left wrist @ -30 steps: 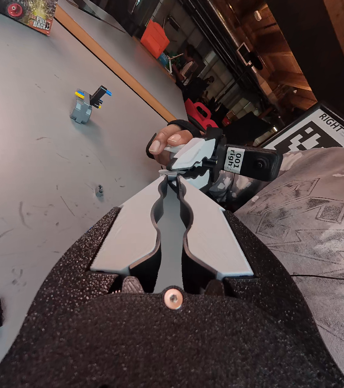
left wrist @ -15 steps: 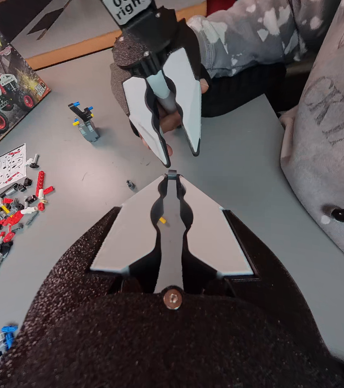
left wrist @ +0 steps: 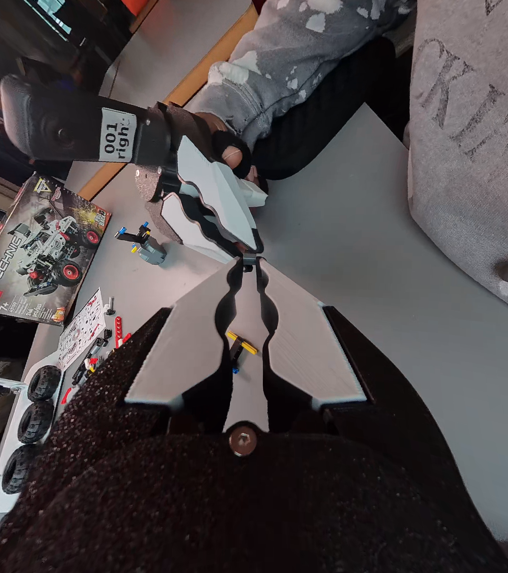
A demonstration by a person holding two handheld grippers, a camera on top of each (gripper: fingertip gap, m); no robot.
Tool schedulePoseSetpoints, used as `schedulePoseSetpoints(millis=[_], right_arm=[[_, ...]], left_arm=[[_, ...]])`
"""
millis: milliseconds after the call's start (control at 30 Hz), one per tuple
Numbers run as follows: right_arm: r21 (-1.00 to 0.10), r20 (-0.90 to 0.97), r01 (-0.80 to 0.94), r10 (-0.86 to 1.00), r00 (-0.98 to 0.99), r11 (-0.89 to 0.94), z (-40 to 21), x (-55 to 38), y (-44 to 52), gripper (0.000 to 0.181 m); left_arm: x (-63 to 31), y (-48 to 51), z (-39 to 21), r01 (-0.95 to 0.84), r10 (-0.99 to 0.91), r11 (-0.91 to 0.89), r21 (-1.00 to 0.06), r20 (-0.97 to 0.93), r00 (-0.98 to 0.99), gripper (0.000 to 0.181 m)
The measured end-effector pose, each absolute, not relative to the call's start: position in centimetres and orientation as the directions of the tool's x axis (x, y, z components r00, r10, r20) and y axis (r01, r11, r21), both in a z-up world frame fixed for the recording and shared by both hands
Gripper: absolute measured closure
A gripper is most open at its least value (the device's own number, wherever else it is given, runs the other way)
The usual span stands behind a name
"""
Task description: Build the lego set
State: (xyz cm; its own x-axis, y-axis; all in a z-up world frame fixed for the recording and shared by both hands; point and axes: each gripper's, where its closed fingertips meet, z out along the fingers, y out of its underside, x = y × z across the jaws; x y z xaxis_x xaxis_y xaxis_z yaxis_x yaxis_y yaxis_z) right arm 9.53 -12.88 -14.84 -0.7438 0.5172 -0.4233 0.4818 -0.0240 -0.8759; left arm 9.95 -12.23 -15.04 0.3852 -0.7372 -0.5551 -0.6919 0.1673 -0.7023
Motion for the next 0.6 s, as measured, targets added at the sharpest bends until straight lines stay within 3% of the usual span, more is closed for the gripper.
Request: schedulePoseSetpoints(millis=[33, 200, 300, 400, 600], right_arm=[[-0.886, -0.415, 0.463, 0.520, -0.746, -0.042, -14.4, 9.4, -12.7, 0.171], [-0.985, -0.160, 0.161, 0.696, -0.700, -0.065, -11.0, 7.4, -10.6, 0.172], [-0.989, 0.140, -0.027, 0.848, -0.512, 0.147, -10.2, 5.9, -8.9, 0.172], [-0.941, 0.333, -0.087, 0.853, -0.401, 0.326, -10.3, 5.3, -8.9, 0.172], [-0.919, 0.391, -0.106, 0.852, -0.348, 0.379, -10.2, 5.1, -9.0, 0.172]], left_arm=[[9.8, -12.0, -14.6, -0.664, -0.732, 0.156, -0.731, -0.537, 0.419, 0.171], [7.4, -10.2, -10.7, -0.258, -0.721, -0.008, -0.966, -0.173, 0.671, 0.161], [6.6, -9.7, -9.1, -0.015, -0.730, -0.109, -0.994, 0.070, 0.679, 0.165], [6.5, -9.2, -9.4, 0.019, -0.715, -0.149, -0.989, 0.121, 0.689, 0.169], [6.4, -9.0, -9.7, -0.041, -0.691, -0.123, -0.992, 0.056, 0.721, 0.171]])
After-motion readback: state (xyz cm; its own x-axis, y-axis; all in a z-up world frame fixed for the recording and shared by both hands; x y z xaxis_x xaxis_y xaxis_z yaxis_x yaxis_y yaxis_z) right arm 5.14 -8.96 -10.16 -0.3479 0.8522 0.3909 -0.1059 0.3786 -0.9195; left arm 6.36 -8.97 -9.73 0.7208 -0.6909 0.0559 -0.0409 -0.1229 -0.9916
